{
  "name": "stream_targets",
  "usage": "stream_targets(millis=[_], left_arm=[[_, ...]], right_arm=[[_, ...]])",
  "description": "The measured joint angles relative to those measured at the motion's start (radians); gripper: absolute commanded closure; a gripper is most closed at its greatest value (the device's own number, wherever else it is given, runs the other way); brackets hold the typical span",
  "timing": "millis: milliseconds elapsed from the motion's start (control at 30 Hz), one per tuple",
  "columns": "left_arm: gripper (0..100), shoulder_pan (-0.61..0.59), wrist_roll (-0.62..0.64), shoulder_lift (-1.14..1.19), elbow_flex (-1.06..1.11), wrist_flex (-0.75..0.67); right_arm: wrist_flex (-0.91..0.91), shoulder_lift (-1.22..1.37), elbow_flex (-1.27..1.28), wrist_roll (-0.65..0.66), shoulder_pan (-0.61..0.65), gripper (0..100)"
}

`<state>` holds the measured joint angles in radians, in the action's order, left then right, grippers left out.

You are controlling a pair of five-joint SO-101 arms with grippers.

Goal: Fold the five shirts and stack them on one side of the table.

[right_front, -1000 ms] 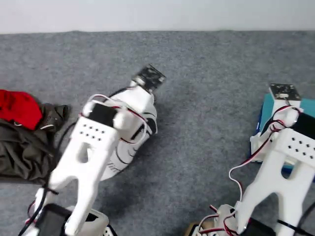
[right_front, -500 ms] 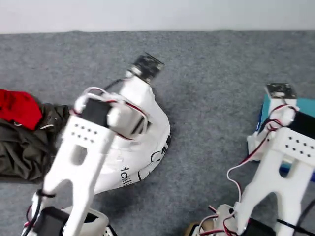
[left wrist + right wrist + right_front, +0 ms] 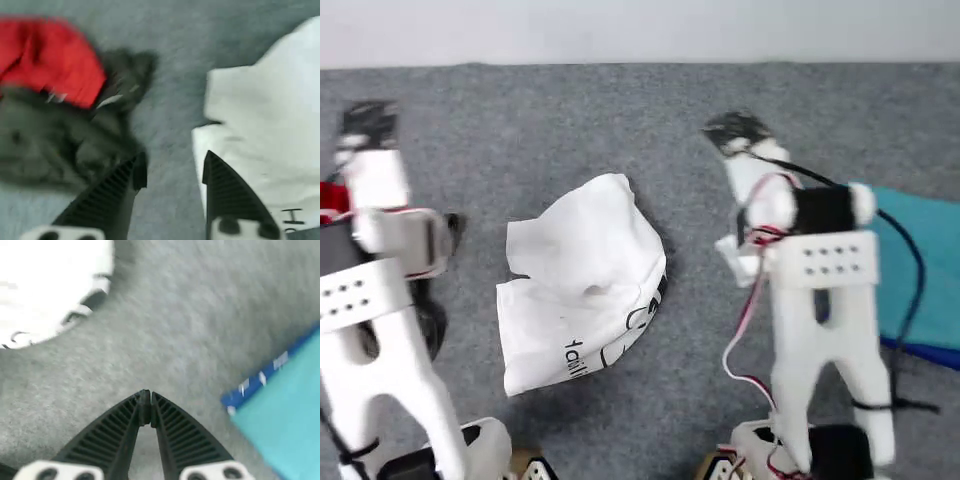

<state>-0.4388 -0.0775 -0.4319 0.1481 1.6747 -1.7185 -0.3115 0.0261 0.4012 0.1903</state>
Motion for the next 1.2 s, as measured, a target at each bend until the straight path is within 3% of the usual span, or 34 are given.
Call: stream_targets(millis=[467,600,733,1200], left_arm=[[81,-0.42,-0.038,-0.003,0.089,0.051],[81,-0.509,-0.052,-0.003,0.123,0.051],[81,-0.526,-0.08,-0.003,0.18,0.051],[81,-0.531,-0.08,-0.003,0.235,0.011]], right_arm=[[0.052,0.404,-0.284,0.0,0.407,98.6],[0.052,0.52,-0.382,0.0,0.473,89.0],[0.054,0.605,-0.474,0.0,0.534,83.8],[0.068,0.825,-0.611,-0.018,0.712,83.9]])
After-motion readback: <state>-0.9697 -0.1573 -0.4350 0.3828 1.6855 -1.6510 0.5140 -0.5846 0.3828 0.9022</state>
